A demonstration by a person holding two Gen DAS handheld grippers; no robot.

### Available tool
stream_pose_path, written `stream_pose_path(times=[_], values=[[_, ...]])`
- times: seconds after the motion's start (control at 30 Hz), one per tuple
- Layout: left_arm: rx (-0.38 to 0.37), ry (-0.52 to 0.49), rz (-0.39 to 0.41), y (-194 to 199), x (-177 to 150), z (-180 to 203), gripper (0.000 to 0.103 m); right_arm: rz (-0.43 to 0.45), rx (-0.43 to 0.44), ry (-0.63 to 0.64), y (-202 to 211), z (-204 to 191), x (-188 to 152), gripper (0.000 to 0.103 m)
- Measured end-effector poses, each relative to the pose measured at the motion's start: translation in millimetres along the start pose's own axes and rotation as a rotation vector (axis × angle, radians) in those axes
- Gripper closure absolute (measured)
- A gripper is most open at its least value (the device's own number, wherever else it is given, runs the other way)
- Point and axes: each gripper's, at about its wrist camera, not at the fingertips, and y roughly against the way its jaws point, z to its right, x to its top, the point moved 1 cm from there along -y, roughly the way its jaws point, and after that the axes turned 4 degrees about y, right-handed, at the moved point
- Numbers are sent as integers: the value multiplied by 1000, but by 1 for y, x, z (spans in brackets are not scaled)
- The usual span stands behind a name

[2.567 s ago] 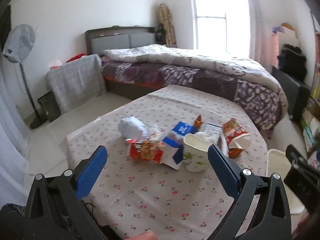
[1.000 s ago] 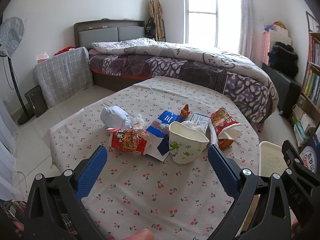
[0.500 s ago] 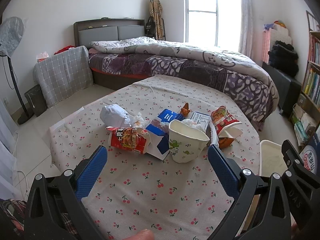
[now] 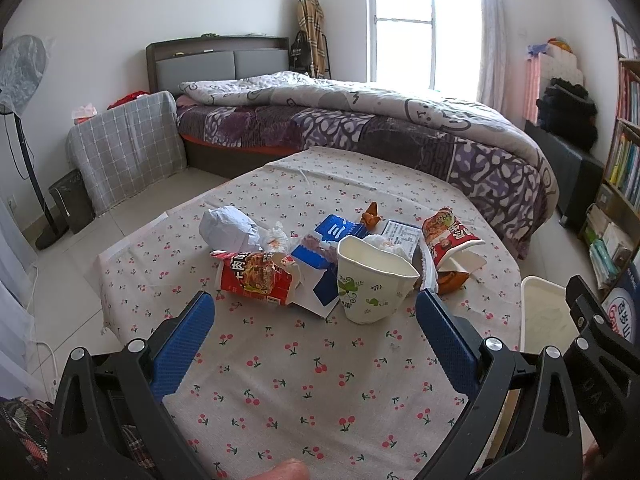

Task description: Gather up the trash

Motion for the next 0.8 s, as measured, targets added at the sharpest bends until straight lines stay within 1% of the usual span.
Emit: stream_pose_path(times=[0.67, 0.77, 0.8], values=[[9, -6, -10, -5, -6, -2, 6, -3, 1, 3, -1, -1, -1, 7], [17, -5, -31, -8, -5, -4, 6, -30, 6, -1, -5, -1, 0, 7], [22, -5, -55, -11, -5, -6, 6, -44, 9, -4, -6, 0, 2, 7]])
